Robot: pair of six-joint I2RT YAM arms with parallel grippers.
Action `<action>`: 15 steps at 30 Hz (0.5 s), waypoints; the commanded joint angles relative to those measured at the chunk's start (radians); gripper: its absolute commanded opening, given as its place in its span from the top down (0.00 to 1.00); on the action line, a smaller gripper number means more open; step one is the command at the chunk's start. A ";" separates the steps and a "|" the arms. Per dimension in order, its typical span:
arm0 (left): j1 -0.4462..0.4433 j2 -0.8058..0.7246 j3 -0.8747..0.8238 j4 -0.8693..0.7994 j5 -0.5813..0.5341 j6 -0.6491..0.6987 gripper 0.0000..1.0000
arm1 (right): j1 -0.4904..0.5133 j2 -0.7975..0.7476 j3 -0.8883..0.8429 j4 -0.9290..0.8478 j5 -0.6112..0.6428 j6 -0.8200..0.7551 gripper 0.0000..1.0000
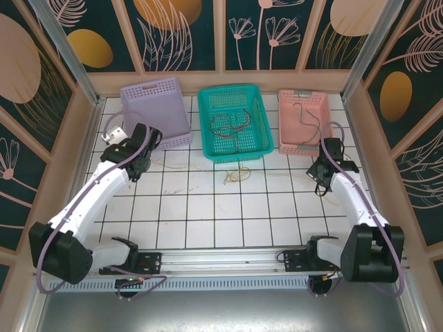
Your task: Untangle the cables
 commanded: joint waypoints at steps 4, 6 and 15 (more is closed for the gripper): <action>0.041 -0.064 0.088 -0.098 -0.171 -0.056 1.00 | -0.035 0.075 0.044 0.028 0.021 0.047 1.00; 0.072 -0.081 0.108 -0.103 -0.203 -0.029 1.00 | -0.067 0.086 0.026 0.042 0.023 0.050 1.00; 0.132 -0.084 0.200 -0.057 -0.200 0.037 1.00 | -0.123 0.151 0.002 0.094 -0.052 0.090 1.00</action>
